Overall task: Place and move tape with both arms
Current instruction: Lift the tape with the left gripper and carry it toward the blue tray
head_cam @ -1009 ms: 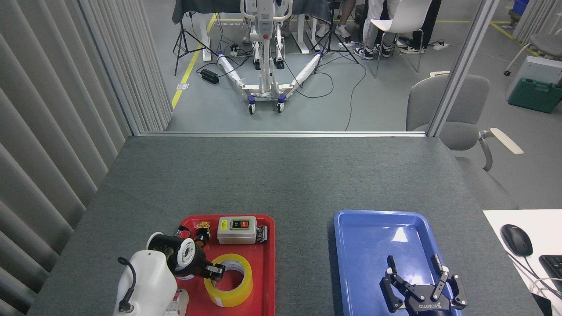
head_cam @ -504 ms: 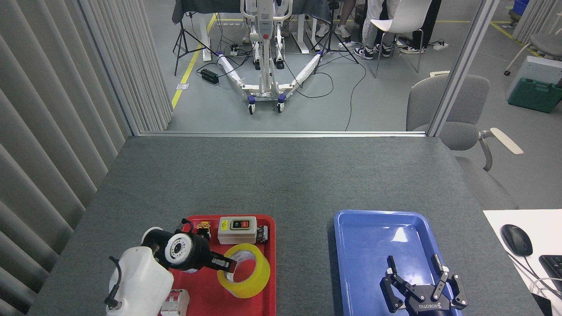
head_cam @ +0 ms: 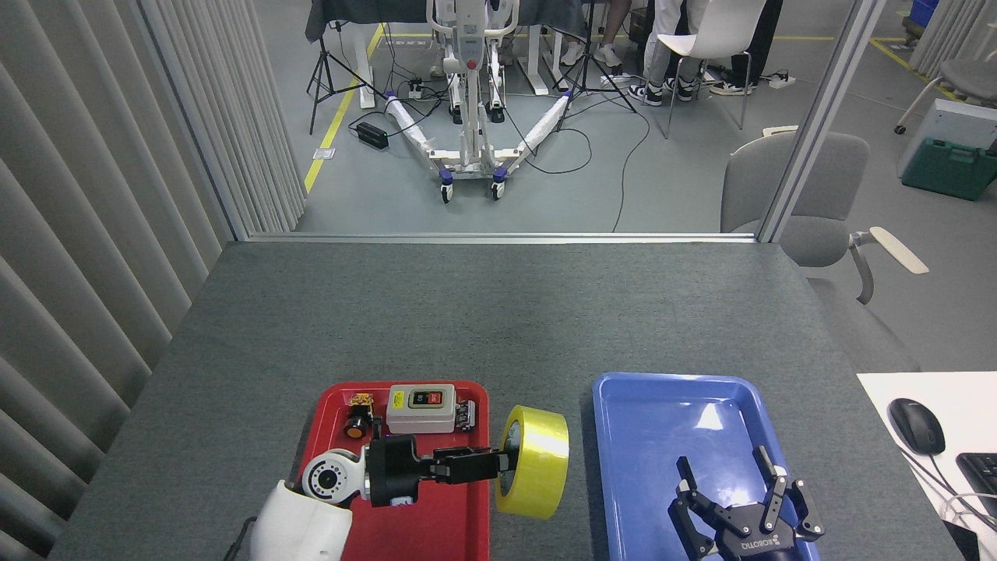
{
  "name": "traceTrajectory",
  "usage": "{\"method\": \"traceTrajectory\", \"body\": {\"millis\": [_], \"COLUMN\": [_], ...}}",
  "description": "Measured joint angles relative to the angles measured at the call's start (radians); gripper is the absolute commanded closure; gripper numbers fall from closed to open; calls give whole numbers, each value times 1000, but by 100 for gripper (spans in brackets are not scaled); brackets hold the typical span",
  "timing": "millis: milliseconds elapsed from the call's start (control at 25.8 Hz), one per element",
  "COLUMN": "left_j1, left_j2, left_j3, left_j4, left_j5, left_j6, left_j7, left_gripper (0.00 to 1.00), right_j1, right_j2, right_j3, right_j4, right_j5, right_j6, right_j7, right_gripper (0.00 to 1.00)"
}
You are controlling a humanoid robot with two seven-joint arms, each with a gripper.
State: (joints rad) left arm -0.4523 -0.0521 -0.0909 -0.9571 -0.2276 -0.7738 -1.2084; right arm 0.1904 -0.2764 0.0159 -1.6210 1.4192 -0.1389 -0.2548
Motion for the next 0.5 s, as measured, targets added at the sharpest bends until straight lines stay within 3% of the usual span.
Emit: {"method": "traceTrajectory", "body": {"millis": [233, 504], "left_j1": [0, 1], "left_j2": [-41, -46], "left_j3": [-14, -12], "left_j4": [41, 59], "left_j5": [19, 21], "left_j6": [-12, -12], "left_j7": [11, 14], "left_gripper": [100, 100], "right_j1": [7, 11], "right_j2": [-95, -144], "right_j3": [-66, -76], "right_j4": [-4, -22], "right_j5": [1, -5], "right_j6": [-497, -638], "right_j7": [-97, -117], "right_gripper": [0, 0]}}
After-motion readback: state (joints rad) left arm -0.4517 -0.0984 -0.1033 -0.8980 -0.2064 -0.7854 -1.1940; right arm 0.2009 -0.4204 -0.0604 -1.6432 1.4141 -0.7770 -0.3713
